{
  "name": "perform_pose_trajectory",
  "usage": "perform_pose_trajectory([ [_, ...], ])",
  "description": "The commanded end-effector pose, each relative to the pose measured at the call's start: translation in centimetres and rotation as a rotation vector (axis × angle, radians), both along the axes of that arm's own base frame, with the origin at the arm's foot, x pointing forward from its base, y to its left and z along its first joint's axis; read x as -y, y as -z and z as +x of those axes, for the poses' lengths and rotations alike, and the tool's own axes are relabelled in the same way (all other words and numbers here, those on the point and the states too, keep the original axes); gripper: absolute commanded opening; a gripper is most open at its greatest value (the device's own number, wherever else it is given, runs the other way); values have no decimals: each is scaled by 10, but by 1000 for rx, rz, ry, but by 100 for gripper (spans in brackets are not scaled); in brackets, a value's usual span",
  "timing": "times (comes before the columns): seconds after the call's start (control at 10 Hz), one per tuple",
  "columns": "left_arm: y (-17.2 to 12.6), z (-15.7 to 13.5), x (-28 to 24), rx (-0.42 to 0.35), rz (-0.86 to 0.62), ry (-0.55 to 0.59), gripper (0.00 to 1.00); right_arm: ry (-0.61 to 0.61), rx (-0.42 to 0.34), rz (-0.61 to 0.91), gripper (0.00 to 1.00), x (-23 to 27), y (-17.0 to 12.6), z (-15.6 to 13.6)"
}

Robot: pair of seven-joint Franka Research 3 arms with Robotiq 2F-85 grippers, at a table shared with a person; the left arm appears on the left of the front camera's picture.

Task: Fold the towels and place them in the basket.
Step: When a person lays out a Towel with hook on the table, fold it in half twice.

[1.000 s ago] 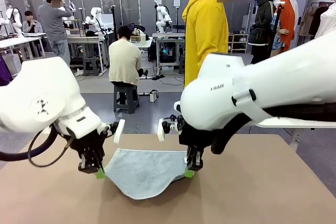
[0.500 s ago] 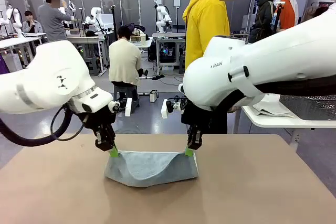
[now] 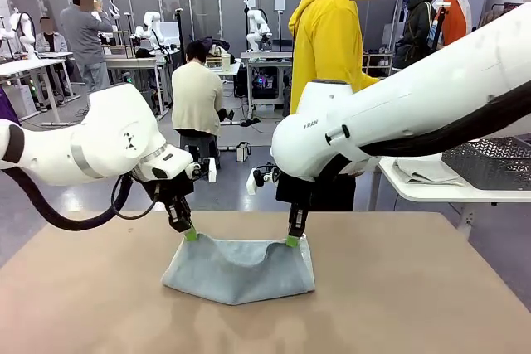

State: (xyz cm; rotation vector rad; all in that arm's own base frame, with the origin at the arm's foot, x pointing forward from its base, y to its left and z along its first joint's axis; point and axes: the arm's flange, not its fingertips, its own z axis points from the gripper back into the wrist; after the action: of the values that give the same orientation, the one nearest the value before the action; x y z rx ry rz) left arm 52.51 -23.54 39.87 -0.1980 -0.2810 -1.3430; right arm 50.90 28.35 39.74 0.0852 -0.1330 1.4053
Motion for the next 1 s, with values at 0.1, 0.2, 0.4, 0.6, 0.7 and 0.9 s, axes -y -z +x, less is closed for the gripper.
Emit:
perform_pose_trajectory([
  [0.1,20,36,-3,-11,37,-72,7,95,11,-75,5,-6,20,35],
  [0.2,28,45,-6,-12,41,-89,7,127,12,-69,5,-1,27,46],
  [0.4,40,60,-16,23,57,-130,7,128,33,-52,5,8,40,58],
  [0.6,50,69,-21,54,65,-150,7,154,67,-54,5,14,49,63],
  [0.7,54,73,-23,81,76,-177,7,178,92,-49,5,18,52,67],
  [0.9,59,74,-25,102,102,-209,7,167,124,-2,5,22,58,69],
])
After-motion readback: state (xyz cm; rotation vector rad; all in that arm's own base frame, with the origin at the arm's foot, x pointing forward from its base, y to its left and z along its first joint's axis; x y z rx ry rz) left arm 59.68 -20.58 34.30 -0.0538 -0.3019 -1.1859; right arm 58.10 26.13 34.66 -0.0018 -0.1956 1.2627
